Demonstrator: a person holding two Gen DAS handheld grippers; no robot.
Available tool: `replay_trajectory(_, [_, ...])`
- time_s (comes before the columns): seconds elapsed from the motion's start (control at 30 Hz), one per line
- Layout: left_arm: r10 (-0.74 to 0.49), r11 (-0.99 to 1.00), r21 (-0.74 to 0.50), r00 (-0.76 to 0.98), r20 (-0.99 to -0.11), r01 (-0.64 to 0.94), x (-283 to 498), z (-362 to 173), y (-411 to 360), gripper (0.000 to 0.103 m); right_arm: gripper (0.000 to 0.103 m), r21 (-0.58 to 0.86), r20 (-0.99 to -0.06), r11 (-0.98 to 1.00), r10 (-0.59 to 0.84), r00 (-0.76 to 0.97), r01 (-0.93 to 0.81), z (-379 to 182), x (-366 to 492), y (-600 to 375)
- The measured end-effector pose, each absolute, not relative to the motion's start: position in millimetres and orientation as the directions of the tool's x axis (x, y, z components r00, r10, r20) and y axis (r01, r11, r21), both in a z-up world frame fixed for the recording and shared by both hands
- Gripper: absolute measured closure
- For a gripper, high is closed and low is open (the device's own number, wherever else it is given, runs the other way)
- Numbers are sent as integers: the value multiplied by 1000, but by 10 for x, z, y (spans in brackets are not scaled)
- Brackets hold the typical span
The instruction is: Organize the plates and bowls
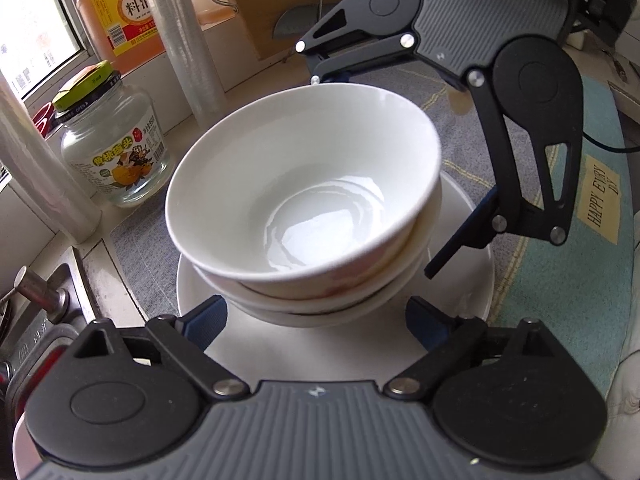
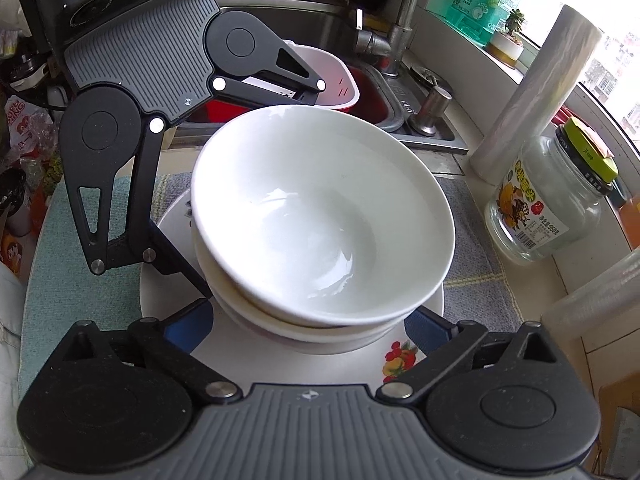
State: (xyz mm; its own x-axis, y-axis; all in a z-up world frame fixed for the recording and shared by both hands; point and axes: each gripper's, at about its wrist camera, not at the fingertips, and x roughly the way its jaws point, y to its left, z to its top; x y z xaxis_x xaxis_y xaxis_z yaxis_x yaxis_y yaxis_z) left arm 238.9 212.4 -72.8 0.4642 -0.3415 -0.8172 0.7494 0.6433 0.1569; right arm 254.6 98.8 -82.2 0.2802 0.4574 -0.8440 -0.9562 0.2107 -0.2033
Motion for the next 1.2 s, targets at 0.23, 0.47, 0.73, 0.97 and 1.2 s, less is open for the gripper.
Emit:
replay_trajectory(0.23, [-308,756,167,568,-763,633,2244,-663,2240,6,0,-216,-833,259,453,316,-941,-767,2465,913])
replay_trajectory(0.47, [-222,886,135,663,-715,443,1942,-561,2252,4,0,-204,-795,406,463,393,-891,-643,2285,706])
replay_trajectory(0.73, [-8,982,133,739,-673,132,1366,-312,1910,2,0,-113,-754,762,353,555,-638,-517,1930,269])
replay_trajectory(0.97, [69,998,42,736,-673,-55,929,-31,1591,2,0,1,-778,901,273,565,-434,-442,1492,-40])
replay_trajectory(1.2, [131,983,6,689,-713,-181,690,160,1478,2,0,-41,-758,915,233,609,-401,-248,1096,-135])
